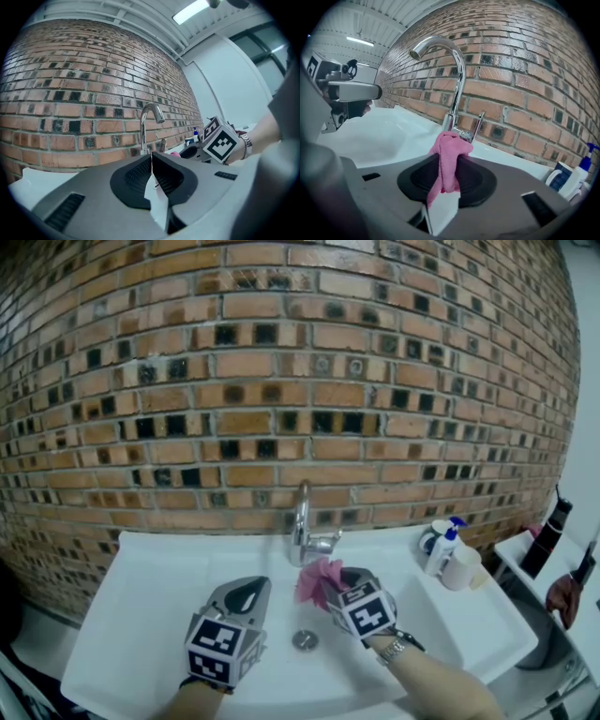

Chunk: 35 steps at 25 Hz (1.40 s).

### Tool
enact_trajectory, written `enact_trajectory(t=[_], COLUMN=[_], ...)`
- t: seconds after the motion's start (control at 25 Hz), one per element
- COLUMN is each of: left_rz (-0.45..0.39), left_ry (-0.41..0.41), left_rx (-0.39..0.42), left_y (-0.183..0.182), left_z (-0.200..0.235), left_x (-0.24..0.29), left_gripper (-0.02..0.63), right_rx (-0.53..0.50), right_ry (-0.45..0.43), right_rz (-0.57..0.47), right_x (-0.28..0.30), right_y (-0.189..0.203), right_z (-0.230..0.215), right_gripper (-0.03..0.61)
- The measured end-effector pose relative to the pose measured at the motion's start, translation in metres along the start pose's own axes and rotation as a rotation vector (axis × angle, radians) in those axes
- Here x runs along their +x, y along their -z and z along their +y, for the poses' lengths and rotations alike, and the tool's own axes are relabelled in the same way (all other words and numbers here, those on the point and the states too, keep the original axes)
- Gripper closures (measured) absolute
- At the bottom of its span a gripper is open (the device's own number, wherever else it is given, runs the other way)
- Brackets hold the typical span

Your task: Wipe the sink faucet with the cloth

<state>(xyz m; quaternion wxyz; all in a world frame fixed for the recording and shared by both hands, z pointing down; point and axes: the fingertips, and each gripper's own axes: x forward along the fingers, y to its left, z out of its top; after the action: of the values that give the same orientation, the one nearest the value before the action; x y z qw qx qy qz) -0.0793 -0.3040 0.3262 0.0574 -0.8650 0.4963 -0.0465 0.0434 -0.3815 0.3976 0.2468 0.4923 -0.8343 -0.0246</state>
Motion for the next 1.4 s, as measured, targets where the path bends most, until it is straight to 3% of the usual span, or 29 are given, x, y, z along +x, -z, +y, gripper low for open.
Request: enact_trajectory(t=[0.48, 1.08, 1.4], left_rz=[-0.003, -0.002, -0.009], left_ry=[-0.003, -0.02, -0.025], left_rx=[0.0, -0.007, -0.009], left_y=[-0.001, 0.003, 0.0], left_z=[0.002, 0.008, 0.009], left_x=[0.001, 0.001, -0.001], left_gripper=[0.603, 0.603, 0.603], right_rx=[-0.06, -0.238, -0.326], right_ry=[-0.036, -0.084, -0.048], right_rz=[-0.162, -0.346, -0.433], right_x=[-0.036, -0.101, -0.126], right_y=[-0.058, -0.112, -0.14], right_z=[0.022, 0.063, 0.071], right_gripper=[0.476, 0.476, 0.476])
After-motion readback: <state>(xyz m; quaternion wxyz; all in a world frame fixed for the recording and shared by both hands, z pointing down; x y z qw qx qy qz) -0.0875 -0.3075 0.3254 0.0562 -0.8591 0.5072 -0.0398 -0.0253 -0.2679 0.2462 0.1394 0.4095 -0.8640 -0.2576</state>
